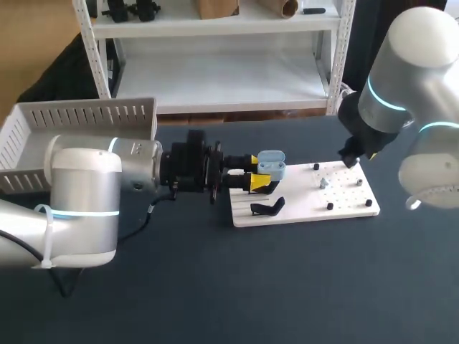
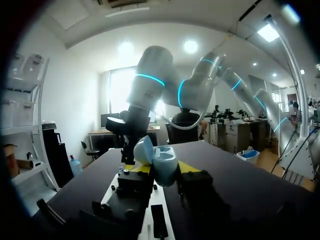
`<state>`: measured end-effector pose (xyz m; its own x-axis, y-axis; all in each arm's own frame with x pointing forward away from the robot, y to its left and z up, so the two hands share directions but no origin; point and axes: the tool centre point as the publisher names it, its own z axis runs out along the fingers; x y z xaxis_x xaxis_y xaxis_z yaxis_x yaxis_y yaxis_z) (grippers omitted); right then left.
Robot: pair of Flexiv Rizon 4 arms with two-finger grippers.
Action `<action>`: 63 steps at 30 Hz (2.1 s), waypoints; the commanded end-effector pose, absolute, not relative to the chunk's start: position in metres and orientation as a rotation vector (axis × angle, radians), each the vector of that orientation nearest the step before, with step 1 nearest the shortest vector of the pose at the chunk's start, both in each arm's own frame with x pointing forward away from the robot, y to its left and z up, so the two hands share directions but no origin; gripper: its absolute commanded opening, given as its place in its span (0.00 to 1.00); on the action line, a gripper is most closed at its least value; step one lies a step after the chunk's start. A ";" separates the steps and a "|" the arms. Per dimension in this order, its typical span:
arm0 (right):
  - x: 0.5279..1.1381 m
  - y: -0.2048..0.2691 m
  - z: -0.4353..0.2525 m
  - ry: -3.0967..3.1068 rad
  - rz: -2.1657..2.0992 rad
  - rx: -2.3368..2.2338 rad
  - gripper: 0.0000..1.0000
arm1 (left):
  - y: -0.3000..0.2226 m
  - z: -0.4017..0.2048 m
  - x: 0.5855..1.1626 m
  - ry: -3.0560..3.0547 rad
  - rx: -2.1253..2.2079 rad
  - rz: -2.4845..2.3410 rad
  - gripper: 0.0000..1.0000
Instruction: Pick up each earbud case from the left stands, insert the matching earbuds, close the lid, and place the case in the box.
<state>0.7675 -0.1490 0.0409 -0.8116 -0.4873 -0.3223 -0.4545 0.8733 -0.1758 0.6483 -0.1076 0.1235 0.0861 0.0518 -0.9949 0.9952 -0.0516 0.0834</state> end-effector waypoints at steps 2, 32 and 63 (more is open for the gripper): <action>0.779 -0.142 0.033 2.697 -0.133 -0.691 0.49 | -0.107 0.123 0.649 1.158 1.323 -1.156 0.00; 0.784 -0.155 0.020 2.729 -0.148 -0.609 0.37 | -0.107 0.123 0.649 1.158 1.323 -1.156 0.00; 0.784 -0.156 0.021 2.732 -0.142 -0.597 0.30 | -0.107 0.123 0.649 1.158 1.323 -1.156 0.00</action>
